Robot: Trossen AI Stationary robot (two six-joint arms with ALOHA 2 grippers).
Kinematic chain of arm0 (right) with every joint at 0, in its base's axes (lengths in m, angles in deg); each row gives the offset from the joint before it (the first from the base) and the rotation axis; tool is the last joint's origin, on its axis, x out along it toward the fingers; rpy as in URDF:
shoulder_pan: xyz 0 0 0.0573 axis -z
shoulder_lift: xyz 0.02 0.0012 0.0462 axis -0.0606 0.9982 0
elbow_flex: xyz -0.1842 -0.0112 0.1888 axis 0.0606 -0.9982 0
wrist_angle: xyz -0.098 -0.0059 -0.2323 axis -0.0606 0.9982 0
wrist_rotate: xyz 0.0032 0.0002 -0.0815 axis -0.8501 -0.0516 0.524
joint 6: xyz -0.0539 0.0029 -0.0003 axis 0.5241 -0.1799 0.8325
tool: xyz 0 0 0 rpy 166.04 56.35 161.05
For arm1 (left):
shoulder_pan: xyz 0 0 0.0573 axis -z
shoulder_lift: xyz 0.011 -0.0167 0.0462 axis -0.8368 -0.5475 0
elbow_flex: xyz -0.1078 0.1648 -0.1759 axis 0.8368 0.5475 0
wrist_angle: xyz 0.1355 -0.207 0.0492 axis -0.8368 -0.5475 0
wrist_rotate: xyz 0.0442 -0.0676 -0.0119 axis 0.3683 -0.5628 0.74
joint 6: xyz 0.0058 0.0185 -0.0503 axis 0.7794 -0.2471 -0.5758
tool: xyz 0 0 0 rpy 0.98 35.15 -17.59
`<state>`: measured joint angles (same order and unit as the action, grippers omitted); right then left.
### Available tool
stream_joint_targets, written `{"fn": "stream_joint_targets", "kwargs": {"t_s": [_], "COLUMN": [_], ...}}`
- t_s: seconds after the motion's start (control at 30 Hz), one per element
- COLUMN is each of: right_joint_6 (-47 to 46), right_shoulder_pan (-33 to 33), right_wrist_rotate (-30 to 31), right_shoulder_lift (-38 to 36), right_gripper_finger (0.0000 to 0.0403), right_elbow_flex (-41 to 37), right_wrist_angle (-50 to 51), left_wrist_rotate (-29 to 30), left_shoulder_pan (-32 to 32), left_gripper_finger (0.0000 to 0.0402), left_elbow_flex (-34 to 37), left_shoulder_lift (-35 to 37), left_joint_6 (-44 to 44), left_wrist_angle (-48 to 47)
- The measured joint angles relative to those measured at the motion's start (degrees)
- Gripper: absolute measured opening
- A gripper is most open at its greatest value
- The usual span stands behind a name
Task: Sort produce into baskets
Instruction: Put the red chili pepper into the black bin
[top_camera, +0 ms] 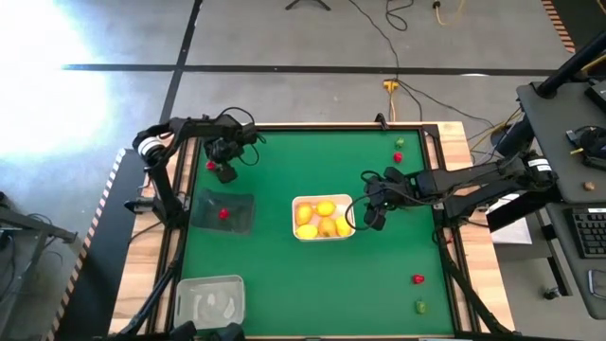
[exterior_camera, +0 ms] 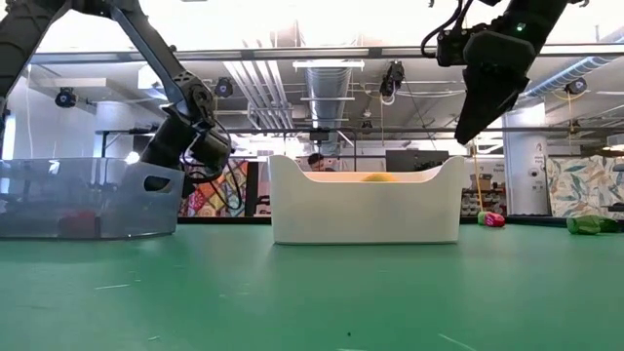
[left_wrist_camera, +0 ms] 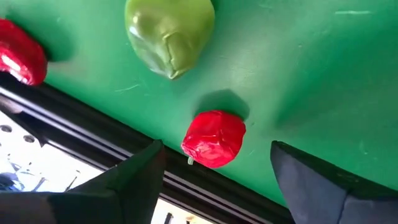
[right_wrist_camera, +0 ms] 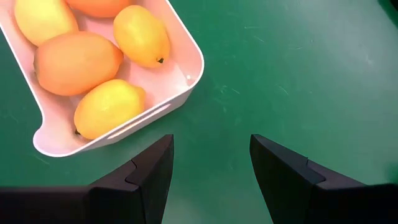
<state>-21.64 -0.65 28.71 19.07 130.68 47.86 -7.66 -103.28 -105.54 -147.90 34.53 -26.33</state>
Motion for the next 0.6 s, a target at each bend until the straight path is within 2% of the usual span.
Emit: {"fn": "stream_joint_targets", "kwargs": {"t_s": [0.33, 0.6], "right_joint_6": [-1.92, -2.01], "right_shoulder_pan": [0.0, 0.0], "right_wrist_rotate": [-0.02, -0.02], "right_shoulder_lift": [0.0, 0.0], "right_gripper_finger": [0.0203, 0.0203], "right_elbow_flex": [0.0, 0.0], "right_wrist_angle": [-0.18, -0.07], "left_wrist_rotate": [-0.23, -2.66], "left_shoulder_pan": [-1.75, -1.81], "left_gripper_finger": [0.0256, 0.0194], "left_elbow_flex": [-0.05, -0.09], "left_shoulder_lift": [-2.26, -2.65], "left_joint_6": [7.22, 10.56], "left_wrist_angle": [2.17, 0.91]}}
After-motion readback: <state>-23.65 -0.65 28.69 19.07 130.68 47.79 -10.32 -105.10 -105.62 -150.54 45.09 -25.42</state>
